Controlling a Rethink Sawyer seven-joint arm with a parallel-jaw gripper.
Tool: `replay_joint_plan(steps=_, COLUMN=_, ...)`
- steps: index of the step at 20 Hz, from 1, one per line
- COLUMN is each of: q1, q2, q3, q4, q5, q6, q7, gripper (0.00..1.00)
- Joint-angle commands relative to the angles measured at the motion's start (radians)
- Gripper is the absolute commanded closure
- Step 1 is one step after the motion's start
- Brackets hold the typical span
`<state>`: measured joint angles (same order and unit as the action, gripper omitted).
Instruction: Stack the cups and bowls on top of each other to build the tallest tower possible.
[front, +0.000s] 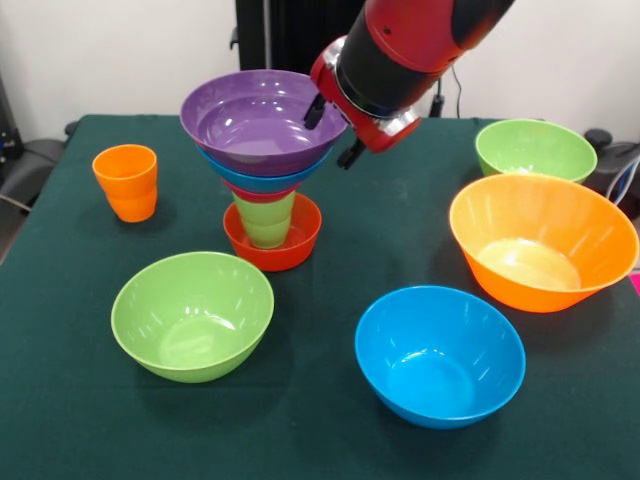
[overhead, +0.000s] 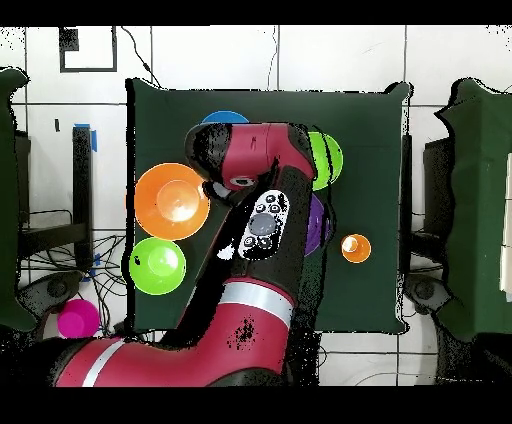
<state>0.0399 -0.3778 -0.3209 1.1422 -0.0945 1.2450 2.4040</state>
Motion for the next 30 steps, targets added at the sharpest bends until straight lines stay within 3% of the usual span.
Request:
replay_joint_plan(steps=1, q1=0.021, q2=0.042, q3=0.125, q4=-0.029, q5=0.035, q6=0.077, q7=0.037, gripper=0.0)
replay_joint_plan(steps=12, q1=0.029, q2=0.041, q3=0.109, q4=-0.051, q5=0.043, q6=0.132, q7=0.036, gripper=0.0)
replay_joint_plan(steps=18, q1=0.059, q2=0.032, q3=0.067, q4=-0.106, q5=0.004, q6=0.24, q7=0.04, gripper=0.0)
replay_joint_plan(steps=30, q1=0.068, q2=0.046, q3=0.076, q4=-0.153, q5=0.021, q6=0.291, q7=0.067, gripper=0.0)
